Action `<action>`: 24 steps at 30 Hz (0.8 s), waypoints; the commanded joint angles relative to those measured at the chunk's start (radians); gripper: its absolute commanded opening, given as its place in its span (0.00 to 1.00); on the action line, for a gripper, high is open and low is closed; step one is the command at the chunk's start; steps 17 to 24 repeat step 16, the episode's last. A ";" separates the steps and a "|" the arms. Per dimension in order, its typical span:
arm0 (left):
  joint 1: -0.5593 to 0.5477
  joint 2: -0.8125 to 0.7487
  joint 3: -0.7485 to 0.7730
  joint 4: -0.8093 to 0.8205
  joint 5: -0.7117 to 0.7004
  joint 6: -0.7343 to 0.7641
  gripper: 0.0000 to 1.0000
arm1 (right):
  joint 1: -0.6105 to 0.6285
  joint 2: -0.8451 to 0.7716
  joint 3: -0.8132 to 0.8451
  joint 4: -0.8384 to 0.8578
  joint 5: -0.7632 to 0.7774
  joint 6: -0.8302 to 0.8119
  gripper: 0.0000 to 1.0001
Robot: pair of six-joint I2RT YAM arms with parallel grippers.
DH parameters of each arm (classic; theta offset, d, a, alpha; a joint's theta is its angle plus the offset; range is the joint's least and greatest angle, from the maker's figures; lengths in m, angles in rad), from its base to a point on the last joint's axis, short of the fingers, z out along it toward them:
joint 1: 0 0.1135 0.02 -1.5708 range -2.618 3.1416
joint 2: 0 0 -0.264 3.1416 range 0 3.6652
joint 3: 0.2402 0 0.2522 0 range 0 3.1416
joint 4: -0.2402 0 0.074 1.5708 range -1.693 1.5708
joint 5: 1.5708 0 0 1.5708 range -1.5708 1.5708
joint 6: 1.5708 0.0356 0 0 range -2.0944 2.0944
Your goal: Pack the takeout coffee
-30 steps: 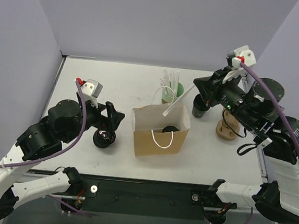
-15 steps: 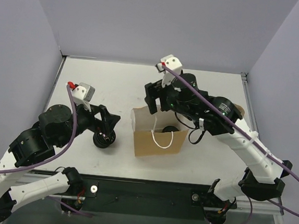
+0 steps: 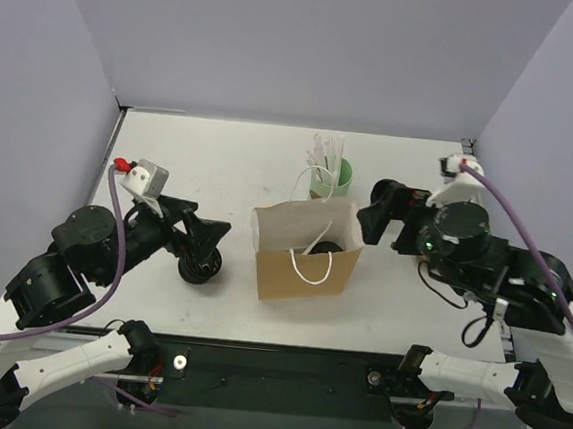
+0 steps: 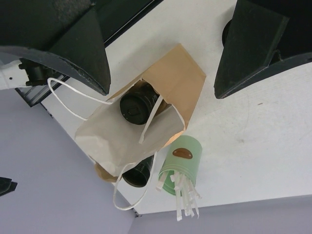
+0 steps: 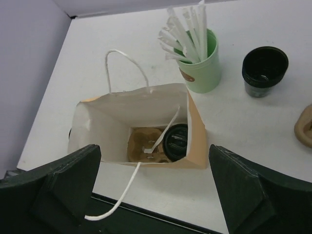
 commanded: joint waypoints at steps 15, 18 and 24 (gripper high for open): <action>0.006 -0.096 -0.073 0.094 0.007 -0.082 0.98 | 0.000 -0.191 -0.203 -0.074 0.135 0.108 1.00; 0.004 -0.093 -0.070 0.094 0.007 -0.082 0.97 | 0.000 -0.193 -0.203 -0.071 0.135 0.108 1.00; 0.004 -0.093 -0.070 0.094 0.007 -0.082 0.97 | 0.000 -0.193 -0.203 -0.071 0.135 0.108 1.00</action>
